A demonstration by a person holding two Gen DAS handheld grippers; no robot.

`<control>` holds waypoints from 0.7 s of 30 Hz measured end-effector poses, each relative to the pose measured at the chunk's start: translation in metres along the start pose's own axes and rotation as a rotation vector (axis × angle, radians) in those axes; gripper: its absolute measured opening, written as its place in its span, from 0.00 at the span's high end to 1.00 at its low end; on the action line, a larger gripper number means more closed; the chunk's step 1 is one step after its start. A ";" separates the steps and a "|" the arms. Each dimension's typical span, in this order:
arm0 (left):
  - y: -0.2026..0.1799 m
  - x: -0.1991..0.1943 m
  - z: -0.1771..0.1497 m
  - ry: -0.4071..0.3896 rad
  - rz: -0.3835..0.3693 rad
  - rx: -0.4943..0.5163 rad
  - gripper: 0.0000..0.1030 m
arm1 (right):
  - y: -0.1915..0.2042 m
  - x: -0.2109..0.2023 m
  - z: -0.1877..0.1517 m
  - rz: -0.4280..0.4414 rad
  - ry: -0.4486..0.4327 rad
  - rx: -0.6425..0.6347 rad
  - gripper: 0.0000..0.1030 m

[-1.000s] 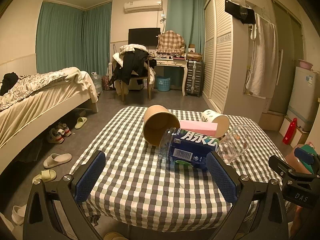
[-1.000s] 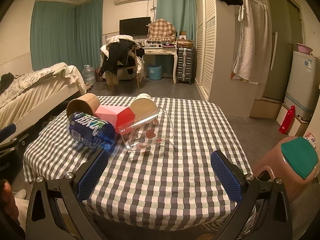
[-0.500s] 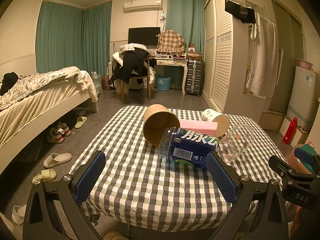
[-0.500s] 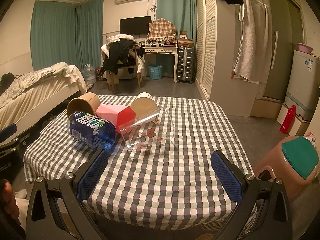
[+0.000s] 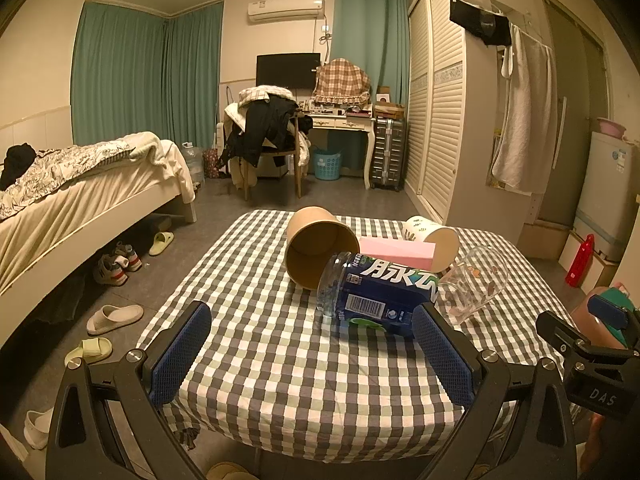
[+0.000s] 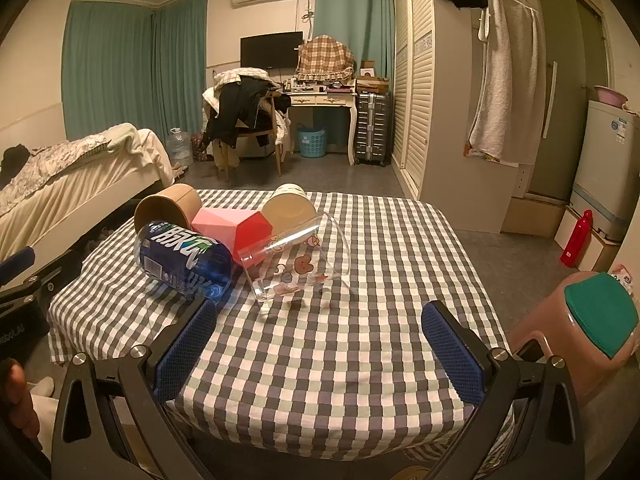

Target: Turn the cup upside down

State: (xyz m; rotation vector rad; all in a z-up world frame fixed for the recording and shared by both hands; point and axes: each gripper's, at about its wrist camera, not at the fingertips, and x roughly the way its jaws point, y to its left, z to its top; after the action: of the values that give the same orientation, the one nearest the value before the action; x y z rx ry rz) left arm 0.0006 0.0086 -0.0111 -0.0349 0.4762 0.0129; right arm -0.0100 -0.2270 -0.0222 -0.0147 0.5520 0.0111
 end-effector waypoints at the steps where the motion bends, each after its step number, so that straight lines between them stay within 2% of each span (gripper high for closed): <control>1: -0.001 0.000 0.001 0.001 0.000 0.001 0.00 | 0.000 0.000 0.000 0.000 0.000 0.000 0.00; 13: -0.001 0.000 0.001 0.004 0.000 -0.001 0.00 | 0.001 0.001 0.001 0.004 0.007 0.001 0.00; 17: -0.007 0.011 0.000 0.018 0.001 -0.008 0.00 | 0.004 0.004 0.005 0.016 0.014 0.001 0.00; 21: -0.010 0.023 0.012 0.039 -0.008 -0.016 0.00 | 0.002 0.011 0.013 0.031 0.033 0.004 0.00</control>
State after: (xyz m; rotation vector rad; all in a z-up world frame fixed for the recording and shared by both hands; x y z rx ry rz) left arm 0.0267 -0.0010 -0.0108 -0.0527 0.5145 0.0077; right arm 0.0057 -0.2242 -0.0168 -0.0029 0.5856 0.0403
